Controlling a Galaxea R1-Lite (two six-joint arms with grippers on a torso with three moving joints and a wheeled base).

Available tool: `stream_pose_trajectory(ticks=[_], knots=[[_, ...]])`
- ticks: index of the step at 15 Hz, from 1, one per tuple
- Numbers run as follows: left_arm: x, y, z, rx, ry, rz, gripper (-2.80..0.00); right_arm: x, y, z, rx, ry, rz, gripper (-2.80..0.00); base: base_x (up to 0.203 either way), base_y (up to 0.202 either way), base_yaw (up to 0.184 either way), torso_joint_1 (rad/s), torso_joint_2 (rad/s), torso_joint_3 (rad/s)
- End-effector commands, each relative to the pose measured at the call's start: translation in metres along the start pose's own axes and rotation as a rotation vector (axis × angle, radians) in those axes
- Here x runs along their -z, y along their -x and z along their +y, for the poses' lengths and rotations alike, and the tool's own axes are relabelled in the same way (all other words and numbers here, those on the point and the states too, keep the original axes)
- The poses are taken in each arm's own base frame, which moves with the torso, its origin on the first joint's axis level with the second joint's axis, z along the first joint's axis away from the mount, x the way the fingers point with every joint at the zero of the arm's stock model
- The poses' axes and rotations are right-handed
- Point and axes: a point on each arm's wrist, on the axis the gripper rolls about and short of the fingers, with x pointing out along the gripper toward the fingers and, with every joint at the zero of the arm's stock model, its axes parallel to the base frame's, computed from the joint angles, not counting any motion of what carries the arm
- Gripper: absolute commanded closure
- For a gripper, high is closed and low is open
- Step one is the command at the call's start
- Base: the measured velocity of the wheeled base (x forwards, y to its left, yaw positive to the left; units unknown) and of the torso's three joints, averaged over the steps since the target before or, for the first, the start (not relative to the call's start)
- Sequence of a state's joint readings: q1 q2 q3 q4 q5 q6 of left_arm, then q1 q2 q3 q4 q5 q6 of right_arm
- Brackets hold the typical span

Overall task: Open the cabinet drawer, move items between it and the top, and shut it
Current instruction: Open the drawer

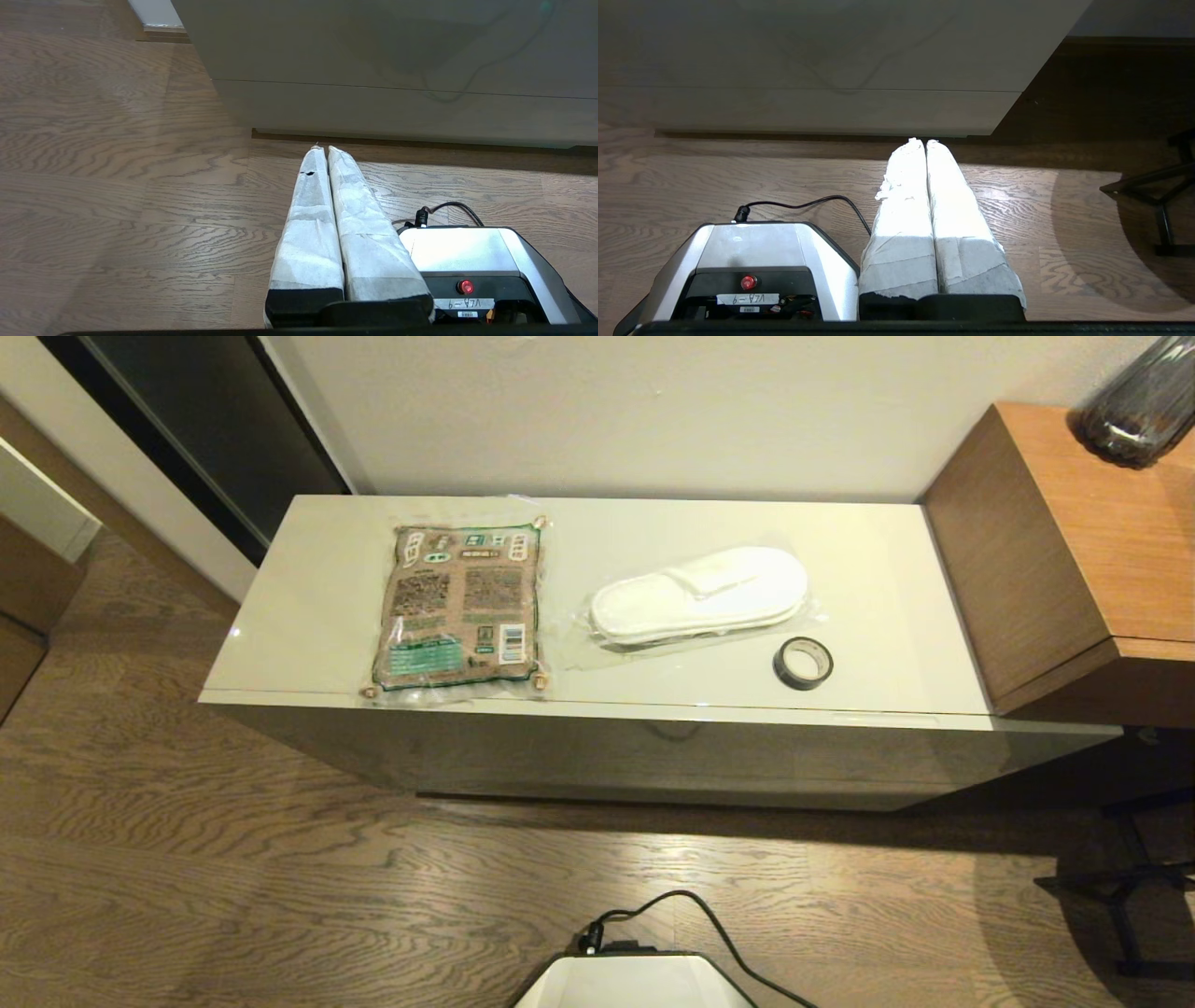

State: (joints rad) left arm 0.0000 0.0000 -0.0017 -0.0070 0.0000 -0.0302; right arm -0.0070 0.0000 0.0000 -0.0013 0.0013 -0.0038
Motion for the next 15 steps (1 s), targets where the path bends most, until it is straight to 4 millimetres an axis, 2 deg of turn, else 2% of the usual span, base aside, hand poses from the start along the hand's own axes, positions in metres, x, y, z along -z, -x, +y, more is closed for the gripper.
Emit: stream_pose_trajectory(ticks=[1,10,11,12,14,15], knots=[[0.0,0.0,0.0,0.002,0.0,0.0,0.0,0.0,0.0,0.0,0.0,0.001,0.001,0.0,0.0,0.0,0.0,0.0,0.0,0.0],[-0.001,0.0,0.0,0.001,-0.04,0.002,0.0,0.0,0.0,0.0,-0.001,0.004,0.0,0.0,0.0,0.0,0.0,0.0,0.0,0.0],[-0.009,0.002,0.0,0.005,-0.065,-0.003,0.0,0.0,0.0,0.0,-0.001,0.004,0.001,0.0,0.0,0.0,0.0,0.0,0.0,0.0],[-0.025,0.006,-0.001,0.011,-0.077,-0.011,0.0,0.0,0.0,0.0,-0.001,0.004,0.0,0.0,0.0,0.0,0.0,0.0,0.0,0.0],[-0.065,0.01,-0.002,0.023,-0.069,0.069,0.0,0.0,0.0,0.0,-0.001,0.004,0.0,0.0,0.0,0.0,0.0,0.0,0.0,0.0],[-0.085,0.005,-0.003,0.026,-0.054,0.161,0.0,0.0,0.0,0.0,-0.001,0.004,0.0,0.0,0.0,0.0,0.0,0.0,0.0,0.0]])
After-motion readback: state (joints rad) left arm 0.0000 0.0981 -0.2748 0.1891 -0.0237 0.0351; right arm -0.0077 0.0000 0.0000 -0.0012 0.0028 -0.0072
